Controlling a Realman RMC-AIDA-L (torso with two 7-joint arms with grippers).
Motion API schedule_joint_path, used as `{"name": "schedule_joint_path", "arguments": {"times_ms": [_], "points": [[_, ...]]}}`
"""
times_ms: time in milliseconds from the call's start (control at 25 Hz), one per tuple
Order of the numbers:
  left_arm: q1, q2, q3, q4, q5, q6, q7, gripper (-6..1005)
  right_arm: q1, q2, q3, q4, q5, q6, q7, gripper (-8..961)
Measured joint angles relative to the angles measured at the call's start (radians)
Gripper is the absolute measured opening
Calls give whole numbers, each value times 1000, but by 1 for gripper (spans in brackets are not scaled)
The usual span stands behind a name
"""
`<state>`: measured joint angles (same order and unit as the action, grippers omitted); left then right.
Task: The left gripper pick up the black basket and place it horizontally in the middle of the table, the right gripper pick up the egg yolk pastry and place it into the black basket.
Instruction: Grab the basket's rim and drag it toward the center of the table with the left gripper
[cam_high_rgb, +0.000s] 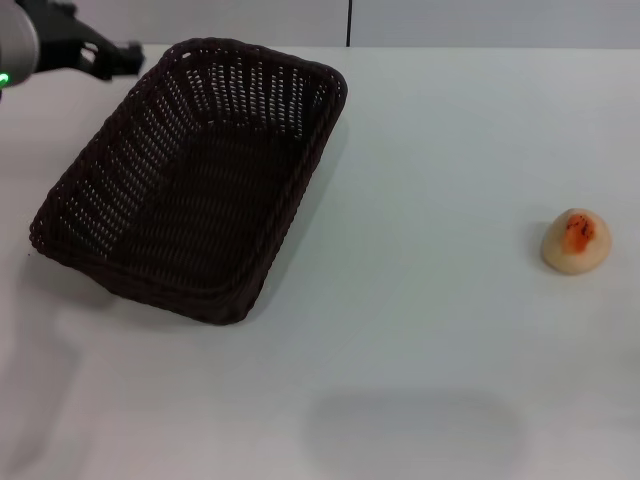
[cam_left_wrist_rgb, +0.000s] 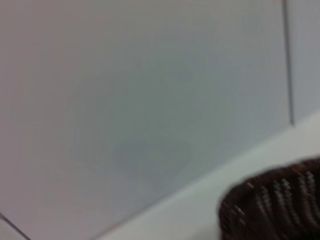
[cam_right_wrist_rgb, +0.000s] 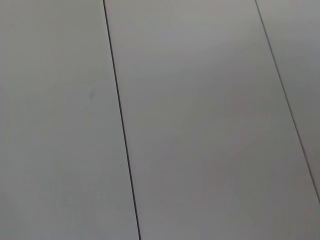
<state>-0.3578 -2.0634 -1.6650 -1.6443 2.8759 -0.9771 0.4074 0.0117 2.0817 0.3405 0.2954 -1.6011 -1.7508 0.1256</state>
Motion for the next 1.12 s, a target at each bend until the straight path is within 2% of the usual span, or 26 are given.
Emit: {"name": "schedule_joint_path", "arguments": {"times_ms": [80,320,520,880,1120], "points": [[-38,2,-5,-1,1,-92,-4,751,0,0,0,-1,0,2,2,766],[-78,0,-8,11,7,-182,-11,744,-2,0,-9,-2,-1,2,3,764],[-127,3,-19,71,11,-246,-14,738,-2,0,-11,-1,-1,2,3,763],[-210,5,-45,253,12,-226,7,728,1,0,-14,1,0,2,3,761],[-229,7,-57,313,13,-182,11,721,0,0,-14,1,0,2,3,760]]}}
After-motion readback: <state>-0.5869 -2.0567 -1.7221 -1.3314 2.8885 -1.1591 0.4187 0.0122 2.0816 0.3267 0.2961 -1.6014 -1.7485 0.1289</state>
